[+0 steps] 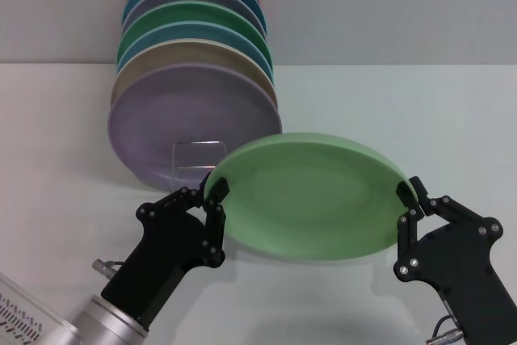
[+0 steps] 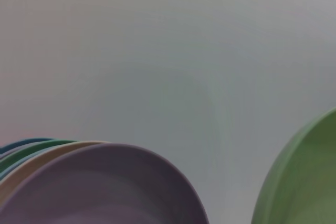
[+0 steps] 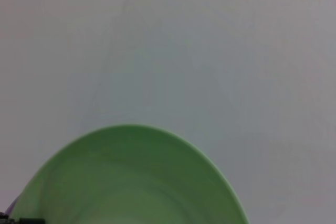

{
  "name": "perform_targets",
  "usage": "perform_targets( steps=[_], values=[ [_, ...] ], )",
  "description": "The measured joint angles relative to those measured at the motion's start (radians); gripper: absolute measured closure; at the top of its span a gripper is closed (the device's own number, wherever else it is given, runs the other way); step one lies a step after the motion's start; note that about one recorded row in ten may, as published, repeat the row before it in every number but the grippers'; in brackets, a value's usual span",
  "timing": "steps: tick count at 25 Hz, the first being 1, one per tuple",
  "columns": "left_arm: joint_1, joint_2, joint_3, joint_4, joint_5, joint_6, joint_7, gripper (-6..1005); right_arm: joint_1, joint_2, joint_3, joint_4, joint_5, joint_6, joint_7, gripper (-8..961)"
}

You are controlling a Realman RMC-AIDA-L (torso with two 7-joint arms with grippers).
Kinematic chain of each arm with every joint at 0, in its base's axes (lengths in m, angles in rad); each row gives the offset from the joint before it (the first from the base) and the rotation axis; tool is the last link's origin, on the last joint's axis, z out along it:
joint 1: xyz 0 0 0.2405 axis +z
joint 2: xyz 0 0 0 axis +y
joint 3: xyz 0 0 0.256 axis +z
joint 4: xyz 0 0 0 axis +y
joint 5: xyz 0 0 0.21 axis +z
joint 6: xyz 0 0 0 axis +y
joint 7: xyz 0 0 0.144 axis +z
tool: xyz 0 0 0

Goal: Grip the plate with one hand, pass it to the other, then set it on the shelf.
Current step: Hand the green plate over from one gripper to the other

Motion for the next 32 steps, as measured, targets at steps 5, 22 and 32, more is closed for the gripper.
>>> perform_targets(
  steps=[5,22,32],
  values=[
    [0.004,0.000,-0.007,0.002,-0.001,0.002,0.002,930,0.000,-0.002,0.002,-0.001,0.001,-0.002,-0.004,876],
    [0.015,0.001,-0.032,-0.009,-0.004,0.003,0.066,962,0.024,-0.004,-0.016,-0.041,-0.007,-0.054,0.001,767],
    [0.042,0.007,-0.084,-0.016,-0.010,0.107,0.055,957,0.028,-0.004,-0.149,-0.109,-0.007,-0.249,0.029,758]
  ],
)
